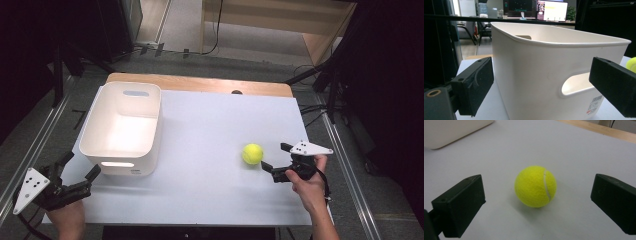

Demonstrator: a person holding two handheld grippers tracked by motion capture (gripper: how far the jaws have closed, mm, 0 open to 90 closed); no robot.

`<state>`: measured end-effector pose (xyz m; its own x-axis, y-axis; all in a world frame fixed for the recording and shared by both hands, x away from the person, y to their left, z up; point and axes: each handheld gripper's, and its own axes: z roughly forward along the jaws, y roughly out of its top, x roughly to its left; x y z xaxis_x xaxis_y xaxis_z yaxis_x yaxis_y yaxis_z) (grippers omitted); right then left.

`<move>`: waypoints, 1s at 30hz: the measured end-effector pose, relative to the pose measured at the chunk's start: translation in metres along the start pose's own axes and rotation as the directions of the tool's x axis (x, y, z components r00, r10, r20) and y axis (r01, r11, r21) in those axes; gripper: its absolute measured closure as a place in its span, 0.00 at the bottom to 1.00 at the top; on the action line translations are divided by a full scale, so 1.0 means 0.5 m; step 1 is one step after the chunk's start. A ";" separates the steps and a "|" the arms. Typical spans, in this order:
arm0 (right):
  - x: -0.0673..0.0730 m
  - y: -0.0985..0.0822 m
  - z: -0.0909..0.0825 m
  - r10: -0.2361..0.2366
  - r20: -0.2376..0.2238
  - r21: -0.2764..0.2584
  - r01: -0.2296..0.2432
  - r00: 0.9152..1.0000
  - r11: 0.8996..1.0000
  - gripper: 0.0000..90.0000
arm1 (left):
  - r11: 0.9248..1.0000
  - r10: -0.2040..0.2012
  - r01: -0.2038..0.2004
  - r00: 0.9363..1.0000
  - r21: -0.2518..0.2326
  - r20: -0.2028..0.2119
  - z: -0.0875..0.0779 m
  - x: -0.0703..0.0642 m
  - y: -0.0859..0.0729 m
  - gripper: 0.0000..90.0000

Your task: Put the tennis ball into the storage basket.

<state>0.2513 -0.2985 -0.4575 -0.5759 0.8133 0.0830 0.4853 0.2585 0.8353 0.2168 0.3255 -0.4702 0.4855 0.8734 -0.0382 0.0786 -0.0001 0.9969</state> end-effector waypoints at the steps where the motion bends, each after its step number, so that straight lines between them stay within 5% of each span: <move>1: 0.000 0.000 0.000 0.000 0.000 0.000 0.000 1.000 1.000 0.00 | 1.000 0.000 0.000 1.000 0.000 0.000 0.000 0.000 0.000 0.06; 11: 0.004 0.013 0.032 -0.010 -0.019 0.105 0.012 1.000 0.994 0.00 | 1.000 -0.001 0.001 1.000 -0.003 0.001 0.001 0.000 0.000 0.06; 30: 0.005 0.032 0.076 -0.016 -0.021 0.190 0.020 1.000 0.982 0.00 | 1.000 -0.005 0.005 1.000 -0.004 0.002 0.000 0.000 0.000 0.06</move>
<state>0.2823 -0.2724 -0.4646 -0.5976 0.7977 0.0810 0.5900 0.3691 0.7181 0.2168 0.3255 -0.4702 0.4864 0.8727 -0.0435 0.0774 0.0065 0.9970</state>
